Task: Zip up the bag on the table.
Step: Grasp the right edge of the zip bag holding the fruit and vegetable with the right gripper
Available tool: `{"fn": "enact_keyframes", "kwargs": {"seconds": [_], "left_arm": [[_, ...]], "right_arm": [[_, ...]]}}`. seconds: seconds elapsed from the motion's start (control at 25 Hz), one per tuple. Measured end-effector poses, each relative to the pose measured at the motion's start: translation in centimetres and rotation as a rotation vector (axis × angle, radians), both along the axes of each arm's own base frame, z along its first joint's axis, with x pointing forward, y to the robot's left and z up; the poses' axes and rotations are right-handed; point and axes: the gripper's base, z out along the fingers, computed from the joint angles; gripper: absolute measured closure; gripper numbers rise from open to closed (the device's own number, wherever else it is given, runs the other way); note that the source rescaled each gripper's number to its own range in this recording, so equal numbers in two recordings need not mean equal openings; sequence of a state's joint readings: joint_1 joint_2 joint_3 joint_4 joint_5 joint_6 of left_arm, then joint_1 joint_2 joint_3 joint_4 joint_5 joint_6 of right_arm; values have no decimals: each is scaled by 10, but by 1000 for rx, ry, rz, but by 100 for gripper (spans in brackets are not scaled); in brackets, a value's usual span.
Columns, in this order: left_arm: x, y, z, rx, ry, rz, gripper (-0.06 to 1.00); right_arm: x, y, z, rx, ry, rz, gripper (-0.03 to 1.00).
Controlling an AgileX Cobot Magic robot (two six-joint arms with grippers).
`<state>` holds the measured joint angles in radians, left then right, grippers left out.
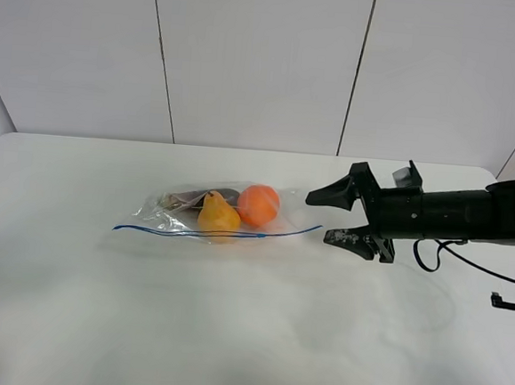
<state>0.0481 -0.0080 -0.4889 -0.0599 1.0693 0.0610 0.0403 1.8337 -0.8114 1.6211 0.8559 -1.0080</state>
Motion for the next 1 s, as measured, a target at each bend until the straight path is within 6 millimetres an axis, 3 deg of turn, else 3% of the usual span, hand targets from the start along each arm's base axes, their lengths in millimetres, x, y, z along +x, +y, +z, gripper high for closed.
{"fn": "enact_keyframes", "kwargs": {"seconds": [0.4, 0.76, 0.88, 1.0], "left_arm": [[0, 0, 0, 0, 0, 0, -6], [0, 0, 0, 0, 0, 0, -6], [0, 0, 0, 0, 0, 0, -6], [0, 0, 0, 1, 0, 1, -6]], "right_arm": [[19, 30, -18, -8, 29, 53, 11], [23, 32, -20, -29, 28, 36, 58], [23, 32, -21, -29, 29, 36, 88], [23, 32, -21, -29, 29, 36, 97]]}}
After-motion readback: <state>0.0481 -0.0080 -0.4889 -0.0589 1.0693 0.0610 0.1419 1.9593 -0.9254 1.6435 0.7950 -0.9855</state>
